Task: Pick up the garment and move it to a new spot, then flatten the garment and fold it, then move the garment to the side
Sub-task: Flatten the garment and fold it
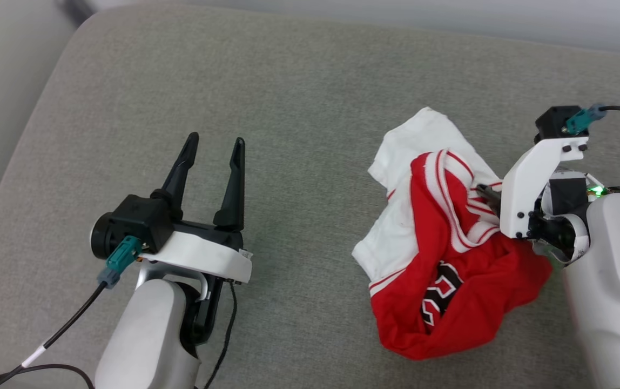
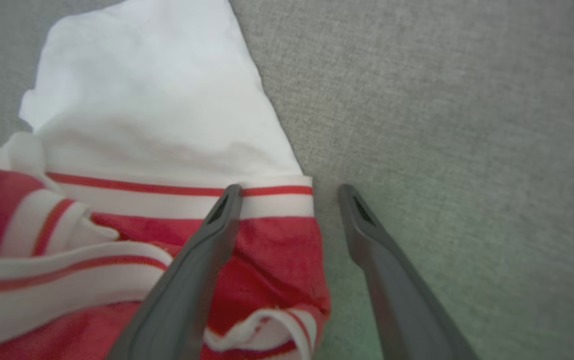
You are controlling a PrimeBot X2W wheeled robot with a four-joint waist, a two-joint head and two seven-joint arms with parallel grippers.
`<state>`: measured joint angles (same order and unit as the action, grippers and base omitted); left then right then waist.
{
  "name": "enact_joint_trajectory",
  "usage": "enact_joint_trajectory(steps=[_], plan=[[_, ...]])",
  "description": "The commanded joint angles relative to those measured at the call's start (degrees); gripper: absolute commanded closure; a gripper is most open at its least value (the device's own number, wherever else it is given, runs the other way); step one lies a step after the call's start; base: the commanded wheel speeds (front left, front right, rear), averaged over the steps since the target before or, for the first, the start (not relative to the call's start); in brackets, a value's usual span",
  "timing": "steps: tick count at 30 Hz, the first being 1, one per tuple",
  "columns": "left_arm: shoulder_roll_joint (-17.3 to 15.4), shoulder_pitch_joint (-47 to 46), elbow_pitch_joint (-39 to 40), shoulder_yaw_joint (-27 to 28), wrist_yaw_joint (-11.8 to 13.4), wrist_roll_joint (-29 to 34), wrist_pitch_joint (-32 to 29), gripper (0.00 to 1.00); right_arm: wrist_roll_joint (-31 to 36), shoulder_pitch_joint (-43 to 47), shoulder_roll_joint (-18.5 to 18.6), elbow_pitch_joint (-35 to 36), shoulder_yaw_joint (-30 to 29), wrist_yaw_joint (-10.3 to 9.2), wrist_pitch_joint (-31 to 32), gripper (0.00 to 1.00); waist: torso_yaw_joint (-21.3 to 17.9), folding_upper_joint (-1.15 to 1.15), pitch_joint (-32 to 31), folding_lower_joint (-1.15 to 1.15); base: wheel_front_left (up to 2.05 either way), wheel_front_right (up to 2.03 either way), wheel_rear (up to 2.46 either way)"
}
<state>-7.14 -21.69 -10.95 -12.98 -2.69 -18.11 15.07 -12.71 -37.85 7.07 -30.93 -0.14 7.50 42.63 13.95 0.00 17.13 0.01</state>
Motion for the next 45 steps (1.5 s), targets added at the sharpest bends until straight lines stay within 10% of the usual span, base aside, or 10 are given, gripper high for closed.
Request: enact_joint_trajectory(steps=[1, 6, 7, 8, 9, 21, 34, 35, 37, 45], plan=[[0.64, -0.79, -0.27, 0.30, -0.49, 0.52, 0.14, 0.00, 0.52, -0.67, 0.98, -2.02, 0.83, -0.02, 1.66, 0.00, 2.07, 0.00, 1.69, -0.01, 0.00, 0.00, 0.00], [1.98, -0.53, -0.82, 1.71, -1.66, 1.58, 0.14, 0.00, -1.21, 1.17, 0.19, -8.52, 1.27, -0.01, 5.89, 0.00, 2.93, 0.00, 1.79, -0.01, 0.00, 0.00, 0.00], [2.16, -0.32, -0.93, 1.99, -1.84, 1.90, 0.14, 0.00, -1.27, 1.23, 0.11, -8.85, 1.99, 0.00, 5.92, 0.58, 2.92, 0.00, 1.75, -0.01, 0.00, 0.00, 0.00], [2.32, -0.08, -1.06, 2.21, -1.91, 2.10, 0.14, 0.00, -1.84, 1.03, -0.03, -8.87, 2.84, 0.00, 5.59, 0.67, 2.84, 0.00, 1.66, -0.01, 0.00, 0.00, 0.00], [2.44, 0.23, -1.21, 2.39, -2.13, 2.46, 0.14, 0.00, -2.74, 0.72, -0.27, -8.57, 3.50, 0.07, 4.97, 1.00, 2.67, 0.00, 1.47, -0.01, 0.00, 0.00, 0.00], [2.44, 3.53, -3.46, 3.97, -3.20, 5.00, 0.14, 0.00, -1.59, -2.48, 4.84, 2.93, 7.64, -0.03, -9.31, 1.00, -2.74, 0.00, -4.72, -0.01, 0.00, 0.00, 0.00], [1.28, 7.23, -4.71, 5.15, -2.90, 5.86, 0.14, 0.00, 3.94, 25.14, -0.08, 17.77, -18.34, -0.02, -10.79, 1.00, -8.81, 0.00, -9.11, -0.01, 0.00, 0.00, 0.00], [1.22, 7.38, -4.89, 5.17, -2.89, 5.86, 0.14, 0.00, 4.53, 27.24, -0.95, 17.29, -19.63, -0.02, -11.25, 0.95, -9.06, 0.00, -9.17, -0.01, 0.00, 0.00, 0.00], [1.04, 7.54, -5.39, 5.16, -2.86, 5.76, 0.14, 0.00, 4.38, 29.93, -2.58, 16.58, -21.13, -0.01, -12.19, 0.00, -9.43, 0.00, -9.35, -0.01, 0.00, 0.00, 0.00], [-0.29, 9.47, -6.97, 5.43, -1.94, 5.34, -0.65, 0.00, 6.52, 32.88, -4.22, 19.84, -19.76, -0.02, -33.89, 0.00, -10.14, 0.00, -11.78, -0.01, 0.00, 0.00, 0.00]])
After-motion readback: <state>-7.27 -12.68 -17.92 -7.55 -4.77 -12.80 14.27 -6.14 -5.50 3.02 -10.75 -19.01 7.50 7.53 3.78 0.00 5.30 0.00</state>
